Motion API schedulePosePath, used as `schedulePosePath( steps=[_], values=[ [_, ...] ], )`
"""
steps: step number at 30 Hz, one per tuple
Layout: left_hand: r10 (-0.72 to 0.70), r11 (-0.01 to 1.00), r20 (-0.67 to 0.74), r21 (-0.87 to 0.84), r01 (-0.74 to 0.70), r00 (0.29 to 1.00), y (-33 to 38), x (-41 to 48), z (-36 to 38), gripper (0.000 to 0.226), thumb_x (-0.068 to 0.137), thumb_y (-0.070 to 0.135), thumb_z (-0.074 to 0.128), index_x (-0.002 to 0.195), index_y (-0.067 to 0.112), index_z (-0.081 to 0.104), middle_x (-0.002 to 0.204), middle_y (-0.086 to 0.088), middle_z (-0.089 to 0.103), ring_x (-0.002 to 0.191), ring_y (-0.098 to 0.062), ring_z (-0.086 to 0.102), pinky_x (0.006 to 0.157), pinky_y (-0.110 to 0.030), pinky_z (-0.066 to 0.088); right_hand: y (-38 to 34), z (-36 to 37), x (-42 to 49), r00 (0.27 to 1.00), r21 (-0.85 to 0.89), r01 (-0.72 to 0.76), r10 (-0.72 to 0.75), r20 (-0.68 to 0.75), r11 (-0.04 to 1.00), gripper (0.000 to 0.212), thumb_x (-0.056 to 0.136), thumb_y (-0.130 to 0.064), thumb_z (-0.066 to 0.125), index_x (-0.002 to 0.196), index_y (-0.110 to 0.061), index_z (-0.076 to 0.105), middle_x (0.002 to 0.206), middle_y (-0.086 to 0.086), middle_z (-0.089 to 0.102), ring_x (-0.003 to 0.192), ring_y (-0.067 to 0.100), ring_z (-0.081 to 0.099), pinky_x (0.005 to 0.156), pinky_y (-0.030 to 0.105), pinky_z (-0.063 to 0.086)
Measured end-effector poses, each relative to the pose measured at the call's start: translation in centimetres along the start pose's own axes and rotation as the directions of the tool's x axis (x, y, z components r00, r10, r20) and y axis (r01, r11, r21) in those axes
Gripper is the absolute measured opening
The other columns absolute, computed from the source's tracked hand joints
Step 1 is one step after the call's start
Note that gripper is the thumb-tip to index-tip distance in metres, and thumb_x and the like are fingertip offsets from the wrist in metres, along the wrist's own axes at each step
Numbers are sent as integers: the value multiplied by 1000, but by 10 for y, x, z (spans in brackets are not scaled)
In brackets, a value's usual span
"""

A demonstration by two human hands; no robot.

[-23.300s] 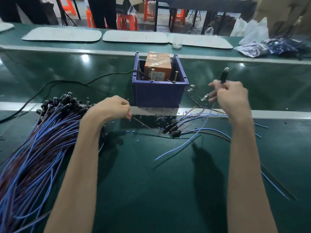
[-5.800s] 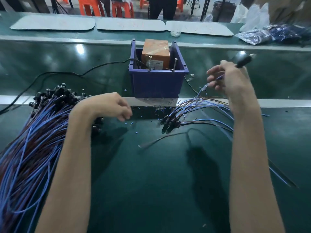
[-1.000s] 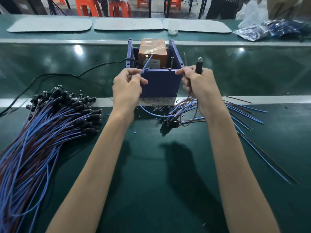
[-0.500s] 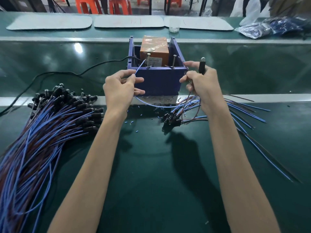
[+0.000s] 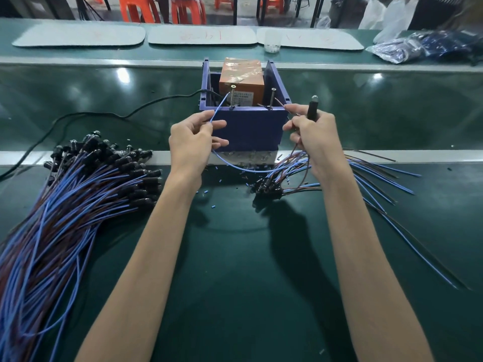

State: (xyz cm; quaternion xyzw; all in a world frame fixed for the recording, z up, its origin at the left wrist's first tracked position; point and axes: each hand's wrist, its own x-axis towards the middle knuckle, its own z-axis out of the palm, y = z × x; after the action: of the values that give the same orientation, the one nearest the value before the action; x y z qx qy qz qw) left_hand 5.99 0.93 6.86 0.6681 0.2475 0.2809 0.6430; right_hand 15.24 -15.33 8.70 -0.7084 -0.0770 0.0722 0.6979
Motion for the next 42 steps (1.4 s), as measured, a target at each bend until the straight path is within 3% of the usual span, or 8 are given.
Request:
schedulePosePath(
  steps=[15, 42],
  values=[
    [12, 999, 25, 41, -13, 1000, 2, 0, -2, 26, 99, 3, 42, 103, 16, 64, 84, 7, 71, 43, -1, 56, 47, -11, 41, 0, 1, -2, 999, 0, 4, -4, 37, 1000, 31, 93, 3, 41, 102, -12, 66, 68, 4, 57, 39, 2, 36, 39, 12, 29],
    [5, 994, 37, 113, -9, 999, 7, 1, -8, 29, 98, -1, 41, 100, 13, 66, 81, 3, 69, 39, 1, 51, 45, -8, 39, 2, 1, -2, 999, 1, 17, -17, 50, 1000, 32, 92, 4, 40, 96, -10, 69, 66, 1, 58, 40, 3, 34, 39, 13, 27]
  ],
)
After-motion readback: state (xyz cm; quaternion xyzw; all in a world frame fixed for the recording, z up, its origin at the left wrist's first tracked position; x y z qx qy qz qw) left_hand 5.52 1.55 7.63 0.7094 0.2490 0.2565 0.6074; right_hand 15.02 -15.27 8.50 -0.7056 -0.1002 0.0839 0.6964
